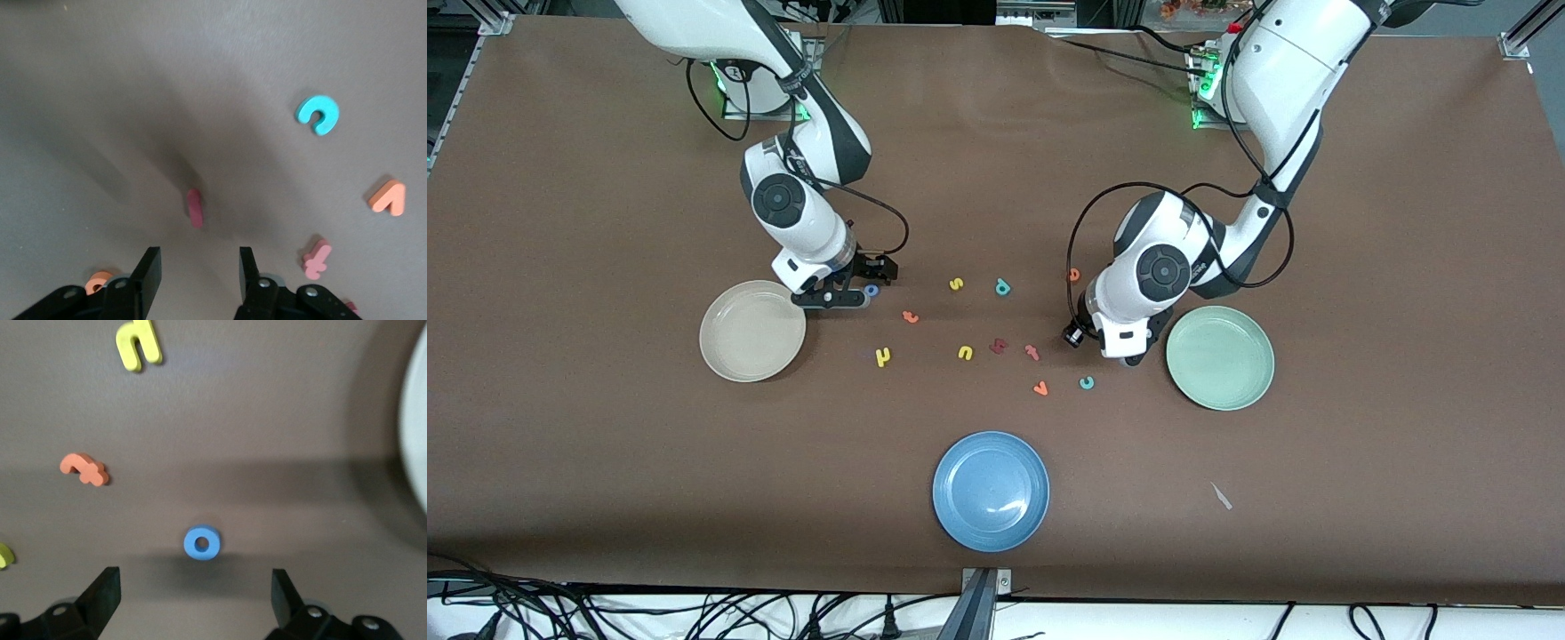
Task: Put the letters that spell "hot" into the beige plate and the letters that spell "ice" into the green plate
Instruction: 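Grasp the blue ring with the right gripper while the left gripper grasps the pink letter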
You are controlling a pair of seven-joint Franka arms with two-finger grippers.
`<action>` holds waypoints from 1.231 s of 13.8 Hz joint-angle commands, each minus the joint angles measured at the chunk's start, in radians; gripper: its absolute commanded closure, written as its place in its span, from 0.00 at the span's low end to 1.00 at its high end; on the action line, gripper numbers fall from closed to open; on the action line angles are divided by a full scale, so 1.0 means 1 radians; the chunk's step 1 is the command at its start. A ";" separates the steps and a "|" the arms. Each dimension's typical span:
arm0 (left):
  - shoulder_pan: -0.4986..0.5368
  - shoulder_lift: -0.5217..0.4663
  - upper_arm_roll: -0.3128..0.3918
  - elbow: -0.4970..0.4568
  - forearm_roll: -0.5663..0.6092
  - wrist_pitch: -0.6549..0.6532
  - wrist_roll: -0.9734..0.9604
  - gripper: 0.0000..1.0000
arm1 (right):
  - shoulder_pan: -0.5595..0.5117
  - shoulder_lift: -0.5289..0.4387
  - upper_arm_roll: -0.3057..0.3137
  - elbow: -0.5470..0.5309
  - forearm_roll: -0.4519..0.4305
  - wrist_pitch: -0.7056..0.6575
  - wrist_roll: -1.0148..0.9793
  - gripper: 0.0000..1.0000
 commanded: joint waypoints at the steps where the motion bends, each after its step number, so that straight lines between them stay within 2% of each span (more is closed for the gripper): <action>1: -0.013 0.015 0.004 -0.004 0.023 0.019 -0.010 0.52 | 0.029 0.027 -0.007 0.005 -0.008 0.022 0.048 0.01; 2: -0.019 0.024 0.004 -0.006 0.023 0.038 -0.010 0.55 | 0.029 0.038 -0.008 0.009 -0.009 0.022 0.046 0.01; 5: -0.026 0.041 0.009 -0.010 0.028 0.066 -0.009 0.56 | 0.027 0.056 -0.010 0.026 -0.024 0.020 0.045 0.05; 8: -0.025 0.040 0.013 -0.029 0.107 0.066 -0.018 0.56 | 0.027 0.070 -0.020 0.045 -0.032 0.014 0.041 0.07; 13: -0.022 0.044 0.019 -0.029 0.109 0.068 -0.019 0.65 | 0.026 0.081 -0.028 0.049 -0.067 0.013 0.040 0.32; 16: -0.020 0.044 0.038 -0.029 0.107 0.084 -0.021 0.67 | 0.027 0.081 -0.028 0.049 -0.067 0.008 0.041 0.42; 17: -0.020 0.044 0.039 -0.029 0.107 0.098 -0.021 0.73 | 0.027 0.081 -0.028 0.051 -0.067 0.008 0.041 0.44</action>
